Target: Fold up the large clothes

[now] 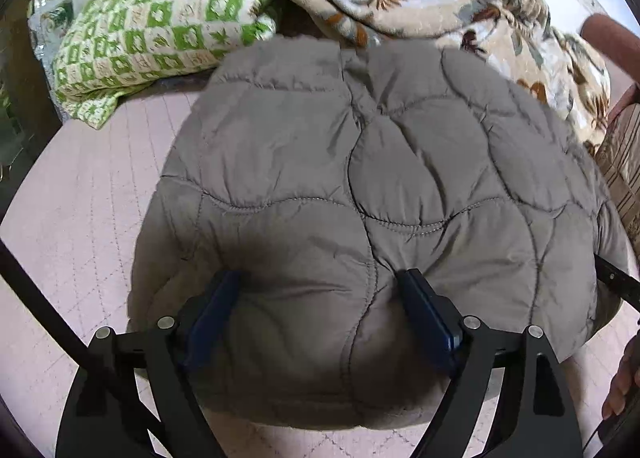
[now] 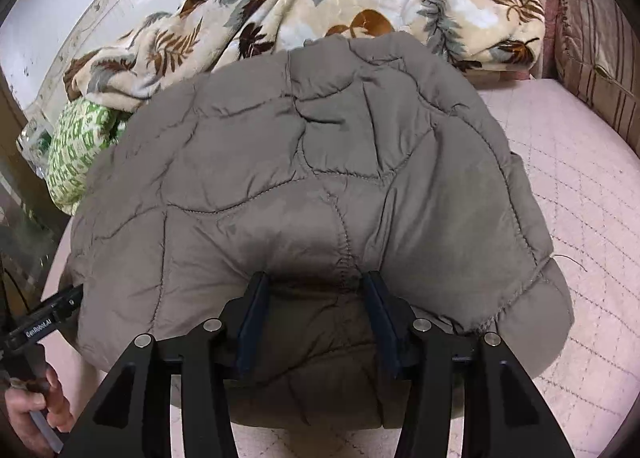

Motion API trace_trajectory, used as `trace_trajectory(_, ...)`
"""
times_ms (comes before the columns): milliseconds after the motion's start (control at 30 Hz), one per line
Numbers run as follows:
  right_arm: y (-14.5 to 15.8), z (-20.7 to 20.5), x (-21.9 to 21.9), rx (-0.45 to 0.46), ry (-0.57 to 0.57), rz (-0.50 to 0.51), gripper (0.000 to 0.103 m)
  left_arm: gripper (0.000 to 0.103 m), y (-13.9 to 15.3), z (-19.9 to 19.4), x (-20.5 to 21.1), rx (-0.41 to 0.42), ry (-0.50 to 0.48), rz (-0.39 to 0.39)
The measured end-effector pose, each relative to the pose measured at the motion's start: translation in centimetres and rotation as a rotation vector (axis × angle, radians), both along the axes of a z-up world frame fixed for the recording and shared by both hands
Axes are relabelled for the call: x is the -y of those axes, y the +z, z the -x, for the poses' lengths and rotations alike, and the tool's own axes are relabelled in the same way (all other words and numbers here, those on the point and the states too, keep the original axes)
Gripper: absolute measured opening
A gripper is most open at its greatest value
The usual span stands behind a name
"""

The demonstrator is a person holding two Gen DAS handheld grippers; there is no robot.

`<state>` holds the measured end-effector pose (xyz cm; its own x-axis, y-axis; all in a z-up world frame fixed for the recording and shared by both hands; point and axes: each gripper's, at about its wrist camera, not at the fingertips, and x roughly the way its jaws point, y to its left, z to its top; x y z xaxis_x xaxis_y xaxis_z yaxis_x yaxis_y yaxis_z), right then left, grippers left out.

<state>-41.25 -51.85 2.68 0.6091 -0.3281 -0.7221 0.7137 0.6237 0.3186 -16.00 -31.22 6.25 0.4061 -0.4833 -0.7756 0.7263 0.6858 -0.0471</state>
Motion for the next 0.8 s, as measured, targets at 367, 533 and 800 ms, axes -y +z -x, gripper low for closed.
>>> trace_trajectory(367,5.1,-0.8,-5.3,0.062,0.094,0.130,0.053,0.084,3.8,2.8,-1.0,0.040,-0.045,0.117)
trace_trajectory(533,4.0,-3.3,-7.6,0.014,0.172,0.151,0.053,0.084,2.7,4.2,0.4,0.067,-0.101,0.059)
trace_trajectory(800,2.1,-4.2,-7.0,-0.006,0.185,0.106,0.054,0.085,0.9,3.5,1.4,0.010,-0.107,0.029)
